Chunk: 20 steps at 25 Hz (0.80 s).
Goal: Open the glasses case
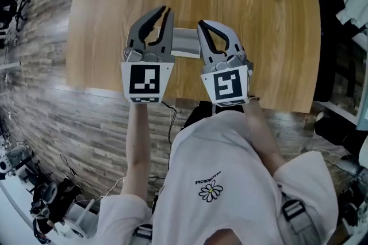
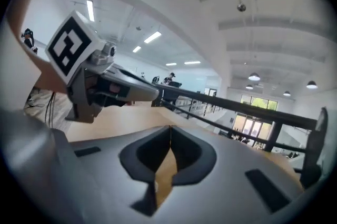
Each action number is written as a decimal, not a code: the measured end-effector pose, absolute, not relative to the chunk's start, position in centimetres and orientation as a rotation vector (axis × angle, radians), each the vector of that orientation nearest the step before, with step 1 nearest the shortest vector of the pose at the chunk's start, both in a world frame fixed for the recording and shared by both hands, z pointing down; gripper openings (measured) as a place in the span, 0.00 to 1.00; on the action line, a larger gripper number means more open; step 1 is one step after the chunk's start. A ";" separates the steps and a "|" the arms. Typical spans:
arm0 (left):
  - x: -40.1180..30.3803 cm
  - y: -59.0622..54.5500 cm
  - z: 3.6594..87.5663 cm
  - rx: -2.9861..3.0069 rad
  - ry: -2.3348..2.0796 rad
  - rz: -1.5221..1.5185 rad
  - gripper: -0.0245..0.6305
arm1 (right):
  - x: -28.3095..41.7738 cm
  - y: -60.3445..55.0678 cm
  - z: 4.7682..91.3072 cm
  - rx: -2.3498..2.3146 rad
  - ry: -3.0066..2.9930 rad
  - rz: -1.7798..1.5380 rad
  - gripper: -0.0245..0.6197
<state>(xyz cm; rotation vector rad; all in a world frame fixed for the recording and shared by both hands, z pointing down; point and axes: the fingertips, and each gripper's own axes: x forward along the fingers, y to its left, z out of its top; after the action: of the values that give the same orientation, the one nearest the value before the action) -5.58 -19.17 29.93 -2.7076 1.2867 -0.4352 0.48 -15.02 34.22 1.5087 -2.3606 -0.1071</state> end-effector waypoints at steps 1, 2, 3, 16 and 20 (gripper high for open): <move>-6.8 -18.5 28.8 -2.685 1.391 -0.357 0.10 | 0.1 -14.9 32.3 1.517 -2.393 -0.148 0.05; -8.0 -17.8 27.9 -2.659 1.489 -0.288 0.10 | -0.3 -14.7 30.5 1.531 -2.450 -0.157 0.05; -9.0 -17.1 27.2 -2.635 1.576 -0.229 0.09 | -0.6 -14.5 29.0 1.554 -2.539 -0.117 0.05; -13.7 -12.7 26.7 -2.428 2.038 -0.003 0.07 | -1.1 -14.1 26.6 1.494 -2.796 0.144 0.05; -14.3 -12.8 26.8 -2.406 2.085 0.007 0.07 | -1.5 -14.0 26.7 1.467 -2.779 0.087 0.05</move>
<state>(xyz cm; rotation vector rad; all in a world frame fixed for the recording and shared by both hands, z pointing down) -14.33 -12.78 26.84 -2.4055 2.0846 0.0074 -1.47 -14.00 26.65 1.4665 -2.7792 0.0866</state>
